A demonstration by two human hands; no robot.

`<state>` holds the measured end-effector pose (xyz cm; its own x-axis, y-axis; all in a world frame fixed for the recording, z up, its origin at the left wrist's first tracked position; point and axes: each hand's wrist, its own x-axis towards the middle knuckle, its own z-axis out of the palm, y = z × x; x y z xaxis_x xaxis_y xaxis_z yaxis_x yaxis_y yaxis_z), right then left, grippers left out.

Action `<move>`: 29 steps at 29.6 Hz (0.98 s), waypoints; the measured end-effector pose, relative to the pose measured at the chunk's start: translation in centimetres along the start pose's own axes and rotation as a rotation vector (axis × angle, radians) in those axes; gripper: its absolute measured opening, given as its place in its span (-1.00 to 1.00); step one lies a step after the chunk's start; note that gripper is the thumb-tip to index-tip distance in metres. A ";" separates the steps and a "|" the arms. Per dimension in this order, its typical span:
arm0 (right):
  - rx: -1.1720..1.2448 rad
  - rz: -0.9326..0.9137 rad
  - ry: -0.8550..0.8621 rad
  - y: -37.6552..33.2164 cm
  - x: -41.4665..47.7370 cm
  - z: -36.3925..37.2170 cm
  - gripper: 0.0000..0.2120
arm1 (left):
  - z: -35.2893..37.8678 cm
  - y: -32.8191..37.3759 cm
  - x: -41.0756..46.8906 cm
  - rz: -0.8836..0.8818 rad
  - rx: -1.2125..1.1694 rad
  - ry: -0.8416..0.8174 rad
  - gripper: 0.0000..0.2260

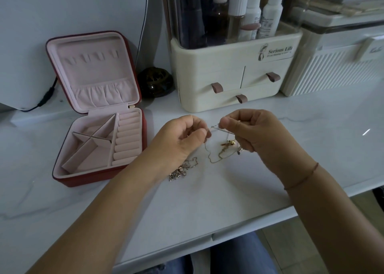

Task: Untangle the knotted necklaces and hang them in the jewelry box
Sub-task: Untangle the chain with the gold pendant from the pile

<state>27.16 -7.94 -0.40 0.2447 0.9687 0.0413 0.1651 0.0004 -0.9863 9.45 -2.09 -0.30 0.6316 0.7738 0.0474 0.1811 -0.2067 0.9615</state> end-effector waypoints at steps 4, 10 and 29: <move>0.121 0.028 -0.122 -0.5 0.6 -0.4 -0.81 | 0.1 0.3 -0.1 0.002 -0.115 -0.028 -0.96; 0.188 0.056 -0.249 -1.5 0.8 -0.4 -0.80 | 0.4 0.3 0.0 -0.025 -0.134 0.003 -0.87; -0.087 0.027 -0.350 -2.7 0.9 -1.1 -0.76 | -0.2 0.6 0.0 -0.078 -0.365 0.064 -0.84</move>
<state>28.01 -7.33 2.52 -0.0893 0.9944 -0.0566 0.2475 -0.0329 -0.9683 9.41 -2.12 0.35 0.5764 0.8168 -0.0243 -0.0607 0.0724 0.9955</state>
